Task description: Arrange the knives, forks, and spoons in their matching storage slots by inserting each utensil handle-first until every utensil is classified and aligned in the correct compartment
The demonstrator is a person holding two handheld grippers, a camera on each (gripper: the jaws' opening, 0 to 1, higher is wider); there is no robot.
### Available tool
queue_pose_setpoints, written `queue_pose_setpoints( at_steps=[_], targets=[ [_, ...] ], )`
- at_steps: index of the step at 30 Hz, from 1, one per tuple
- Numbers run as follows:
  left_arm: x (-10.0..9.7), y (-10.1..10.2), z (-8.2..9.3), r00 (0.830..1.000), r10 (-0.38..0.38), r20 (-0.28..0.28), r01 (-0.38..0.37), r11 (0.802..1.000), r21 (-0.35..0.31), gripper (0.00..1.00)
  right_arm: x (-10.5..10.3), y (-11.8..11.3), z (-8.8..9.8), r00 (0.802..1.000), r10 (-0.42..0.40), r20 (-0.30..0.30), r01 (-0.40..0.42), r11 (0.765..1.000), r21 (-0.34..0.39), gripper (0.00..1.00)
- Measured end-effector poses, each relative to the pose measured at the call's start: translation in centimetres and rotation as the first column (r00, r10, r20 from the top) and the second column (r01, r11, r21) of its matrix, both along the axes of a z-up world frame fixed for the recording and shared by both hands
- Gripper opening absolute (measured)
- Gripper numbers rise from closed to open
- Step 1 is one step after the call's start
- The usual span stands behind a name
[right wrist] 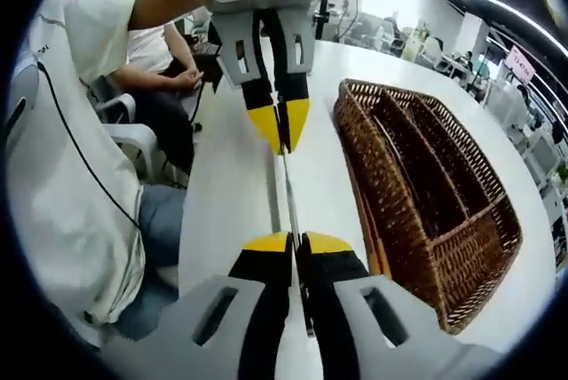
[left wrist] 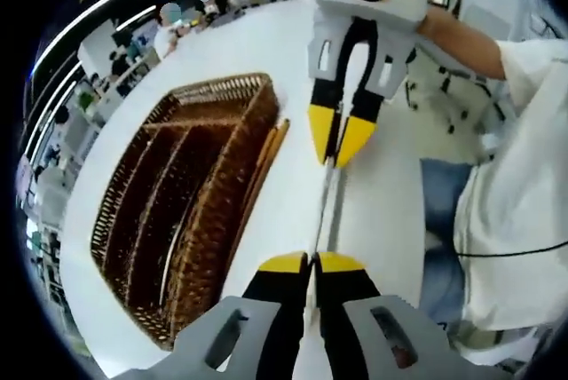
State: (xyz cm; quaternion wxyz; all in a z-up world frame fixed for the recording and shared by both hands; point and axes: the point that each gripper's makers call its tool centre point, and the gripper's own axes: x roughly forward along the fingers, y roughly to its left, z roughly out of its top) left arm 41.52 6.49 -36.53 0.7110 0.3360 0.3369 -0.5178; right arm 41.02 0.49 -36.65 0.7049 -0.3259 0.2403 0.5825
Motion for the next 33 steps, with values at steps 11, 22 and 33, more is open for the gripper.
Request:
queue_pose_setpoints(
  at_steps=[11, 22, 33],
  targets=[
    [4.0, 0.7, 3.9, 0.998, 0.043, 0.052, -0.041, 0.998, -0.039, 0.02, 3.8, 0.9, 4.1, 0.997, 0.024, 0.074, -0.021, 0.999, -0.036, 0.03],
    [7.9, 2.2, 4.2, 0.997, 0.056, 0.058, -0.055, 0.998, -0.017, 0.02, 7.3, 2.2, 4.2, 0.996, 0.035, 0.077, -0.032, 0.999, -0.032, 0.04],
    [10.2, 3.5, 2.1, 0.997, 0.076, 0.010, -0.076, 0.997, 0.006, 0.03, 10.0, 3.4, 1.9, 0.999, 0.045, -0.013, -0.045, 0.999, -0.021, 0.04]
  ],
)
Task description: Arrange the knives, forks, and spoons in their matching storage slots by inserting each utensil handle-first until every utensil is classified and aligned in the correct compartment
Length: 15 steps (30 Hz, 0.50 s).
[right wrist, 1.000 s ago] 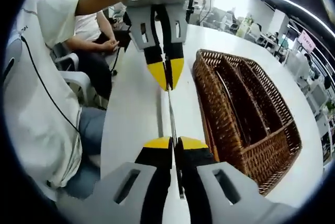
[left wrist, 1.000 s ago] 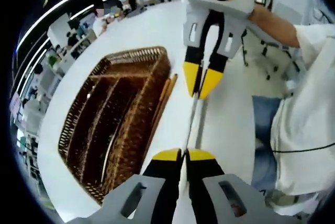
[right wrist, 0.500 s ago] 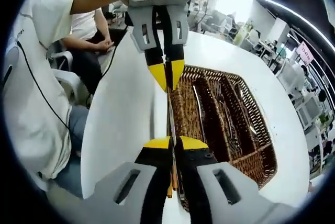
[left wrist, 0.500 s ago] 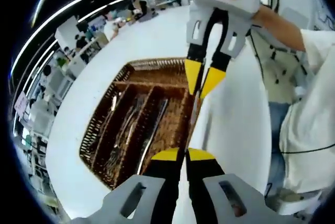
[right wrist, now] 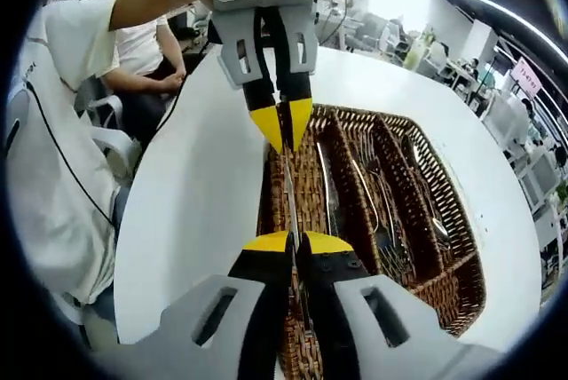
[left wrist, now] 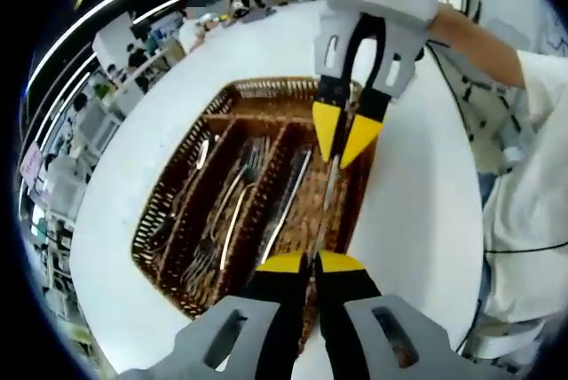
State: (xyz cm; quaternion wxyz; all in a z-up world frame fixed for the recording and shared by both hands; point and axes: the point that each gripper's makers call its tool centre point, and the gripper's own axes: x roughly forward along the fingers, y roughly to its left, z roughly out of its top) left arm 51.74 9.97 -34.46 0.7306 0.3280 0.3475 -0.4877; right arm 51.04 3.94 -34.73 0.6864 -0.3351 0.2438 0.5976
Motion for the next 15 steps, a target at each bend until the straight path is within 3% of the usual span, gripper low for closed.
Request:
queue_pose_setpoints(
  at_steps=[12, 15],
  targets=[
    [1.3, 1.0, -2.1, 1.000, 0.000, -0.021, 0.000, 1.000, 0.027, 0.02, 1.3, 0.9, -2.1, 0.999, 0.006, -0.053, -0.006, 1.000, -0.009, 0.04],
    [1.7, 1.1, -2.7, 1.000, 0.003, -0.027, -0.002, 1.000, 0.020, 0.03, 1.1, 1.0, -3.1, 0.996, 0.004, -0.091, -0.007, 1.000, -0.030, 0.04]
  ],
)
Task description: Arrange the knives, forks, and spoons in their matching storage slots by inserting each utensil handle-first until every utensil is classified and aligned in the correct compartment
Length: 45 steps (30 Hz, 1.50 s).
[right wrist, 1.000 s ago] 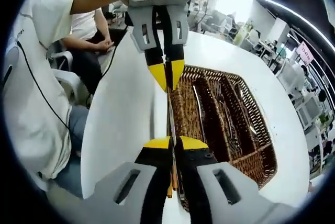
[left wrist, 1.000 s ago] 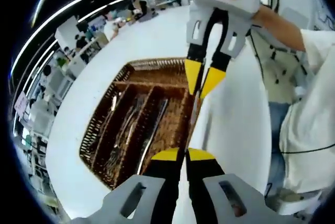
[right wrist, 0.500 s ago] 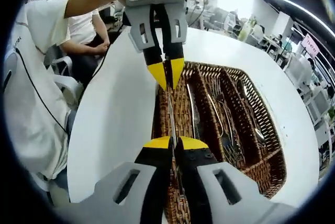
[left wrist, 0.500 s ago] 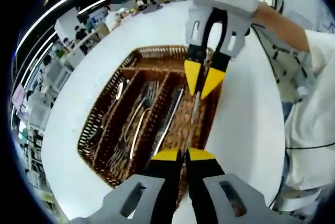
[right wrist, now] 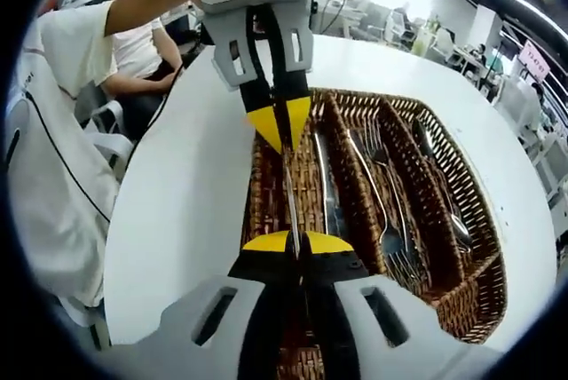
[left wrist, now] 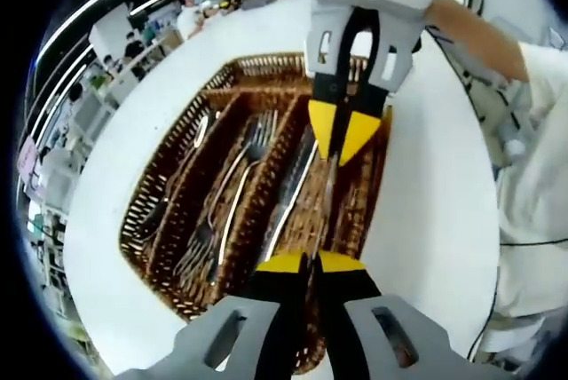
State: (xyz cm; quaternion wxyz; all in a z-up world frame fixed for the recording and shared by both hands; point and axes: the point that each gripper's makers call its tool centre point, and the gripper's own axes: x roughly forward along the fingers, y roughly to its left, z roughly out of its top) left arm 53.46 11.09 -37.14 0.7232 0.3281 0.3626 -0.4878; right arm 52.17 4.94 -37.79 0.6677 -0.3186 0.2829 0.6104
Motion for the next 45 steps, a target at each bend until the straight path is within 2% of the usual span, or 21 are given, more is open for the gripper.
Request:
queue_pose_setpoints(
  at_steps=[1, 3, 6, 11, 30, 41, 43, 45],
  targets=[
    [-0.1, 0.0, 0.0, 1.000, 0.002, -0.012, -0.002, 1.000, 0.001, 0.03, 0.2, 0.1, 0.1, 1.000, -0.004, 0.005, 0.004, 1.000, 0.007, 0.04],
    [0.0, 0.0, -0.1, 0.999, 0.002, -0.032, -0.002, 1.000, 0.006, 0.03, 0.0, 0.1, -0.1, 0.999, -0.009, -0.043, 0.009, 1.000, 0.009, 0.04],
    [0.2, 0.1, -0.8, 0.997, -0.008, -0.070, 0.011, 0.999, 0.035, 0.03, 0.4, 0.3, -0.5, 0.998, -0.018, -0.066, 0.019, 1.000, 0.003, 0.04],
    [0.3, 0.4, -1.4, 0.996, -0.012, -0.090, 0.018, 0.998, 0.062, 0.03, 0.3, 0.4, -0.8, 0.996, -0.022, -0.089, 0.021, 1.000, -0.009, 0.04],
    [0.7, 0.3, -2.9, 0.990, -0.002, -0.144, 0.012, 0.998, 0.069, 0.04, 0.2, 0.1, -2.6, 0.985, -0.027, -0.172, 0.021, 0.999, -0.037, 0.04],
    [0.6, 0.2, -3.1, 0.989, 0.008, -0.148, -0.002, 0.999, 0.044, 0.04, 0.2, 0.0, -2.7, 0.987, -0.037, -0.156, 0.030, 0.998, -0.047, 0.05],
    [0.7, 0.1, -3.1, 0.994, -0.008, -0.112, 0.013, 0.999, 0.042, 0.04, 0.2, 0.0, -2.8, 0.993, -0.010, -0.117, 0.004, 0.999, -0.049, 0.05],
    [0.7, 0.2, -3.0, 0.995, -0.013, -0.097, 0.016, 0.999, 0.030, 0.04, 0.2, 0.0, -2.7, 0.993, -0.015, -0.115, 0.010, 0.999, -0.045, 0.05]
  ],
)
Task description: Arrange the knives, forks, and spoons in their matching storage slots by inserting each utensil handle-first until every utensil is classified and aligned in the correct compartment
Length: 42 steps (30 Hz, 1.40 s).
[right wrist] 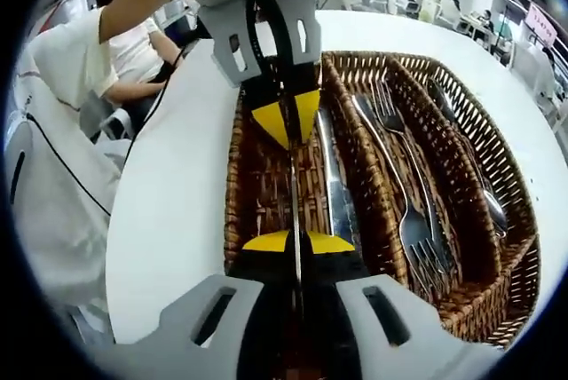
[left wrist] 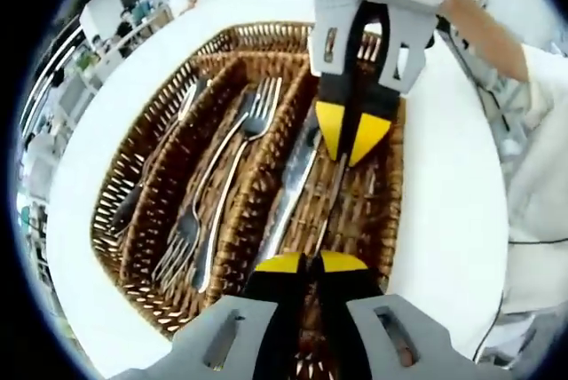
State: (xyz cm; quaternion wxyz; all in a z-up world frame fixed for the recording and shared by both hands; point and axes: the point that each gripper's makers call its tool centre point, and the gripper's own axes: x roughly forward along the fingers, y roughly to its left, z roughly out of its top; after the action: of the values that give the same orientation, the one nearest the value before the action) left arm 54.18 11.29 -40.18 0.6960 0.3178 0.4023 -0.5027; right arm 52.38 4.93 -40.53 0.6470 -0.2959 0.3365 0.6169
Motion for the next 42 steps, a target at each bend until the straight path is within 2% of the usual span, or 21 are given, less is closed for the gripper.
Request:
queue_pose_setpoints(
  at_steps=[10, 16, 19, 42],
  targets=[
    [0.3, 0.1, 0.2, 0.999, 0.001, 0.040, -0.001, 1.000, -0.021, 0.06, 0.1, -0.1, 0.0, 1.000, -0.004, 0.005, 0.004, 1.000, 0.014, 0.06],
    [0.3, 0.2, 0.2, 0.998, -0.019, 0.066, 0.018, 1.000, 0.002, 0.07, 0.1, -0.1, 0.1, 1.000, -0.004, 0.011, 0.003, 1.000, 0.015, 0.06],
    [0.3, 0.4, 0.3, 0.997, -0.016, 0.075, 0.015, 1.000, 0.006, 0.07, 0.7, -0.3, 0.3, 0.999, -0.025, 0.041, 0.024, 1.000, 0.018, 0.13],
    [0.7, 0.7, 1.2, 0.994, -0.009, 0.105, 0.007, 1.000, 0.018, 0.11, 0.5, -0.7, 1.1, 0.997, -0.033, 0.065, 0.030, 0.999, 0.043, 0.14]
  ],
)
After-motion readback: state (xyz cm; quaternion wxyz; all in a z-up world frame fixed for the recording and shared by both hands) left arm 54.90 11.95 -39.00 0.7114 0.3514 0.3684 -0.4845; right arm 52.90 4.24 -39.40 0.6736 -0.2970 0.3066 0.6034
